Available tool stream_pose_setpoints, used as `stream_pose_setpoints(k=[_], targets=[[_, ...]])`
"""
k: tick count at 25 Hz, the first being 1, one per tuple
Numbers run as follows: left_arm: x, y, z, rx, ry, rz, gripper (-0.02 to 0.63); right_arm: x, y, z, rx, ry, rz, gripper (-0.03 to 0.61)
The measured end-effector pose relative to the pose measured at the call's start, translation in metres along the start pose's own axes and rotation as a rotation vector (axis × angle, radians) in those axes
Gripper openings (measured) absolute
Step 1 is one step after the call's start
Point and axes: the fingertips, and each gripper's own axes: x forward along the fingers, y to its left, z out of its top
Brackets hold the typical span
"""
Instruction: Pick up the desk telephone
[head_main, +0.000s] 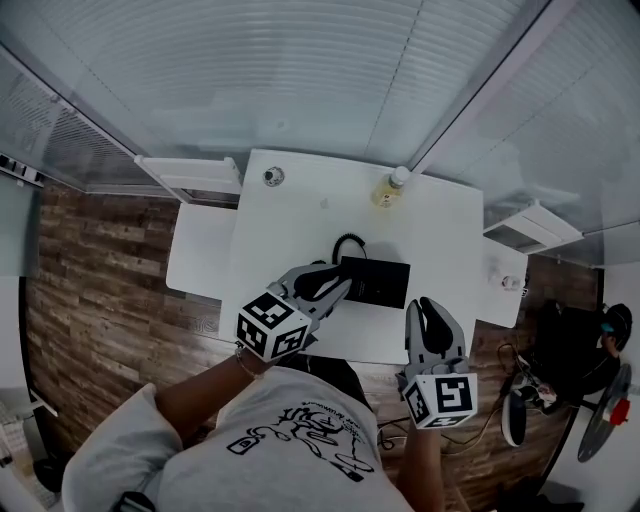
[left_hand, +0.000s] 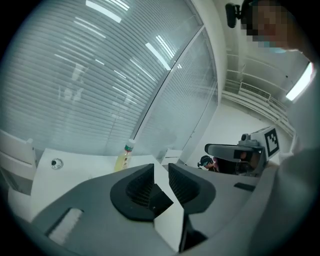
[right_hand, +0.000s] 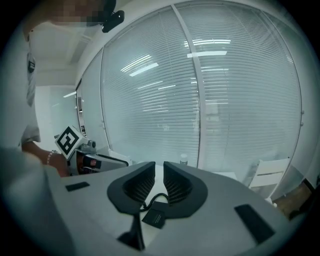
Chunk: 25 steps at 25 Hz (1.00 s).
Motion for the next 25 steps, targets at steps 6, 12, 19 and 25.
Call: stream_pose_setpoints(k=[6,12,19,25], targets=[[0.028,0.040,-0.061,-0.121,0.105,0.014,0.115,0.028,-0.022,-0.055,0.043,0.094,0.021,0.064],[0.063,0.072,-0.127,-0.296,0.204,-0.007,0.154,0.063,-0.039,-0.112,0.107,0.190,0.050,0.118],[0.093,0.102,-0.184,-0.426,0.274,0.021,0.212,0.101,-0.062,-0.184,0.175,0.332,0.046,0.190],[0.107,0.113,-0.217,-0.495,0.320,0.043,0.232,0.117,-0.079,-0.241,0.225,0.468,0.040,0.219]])
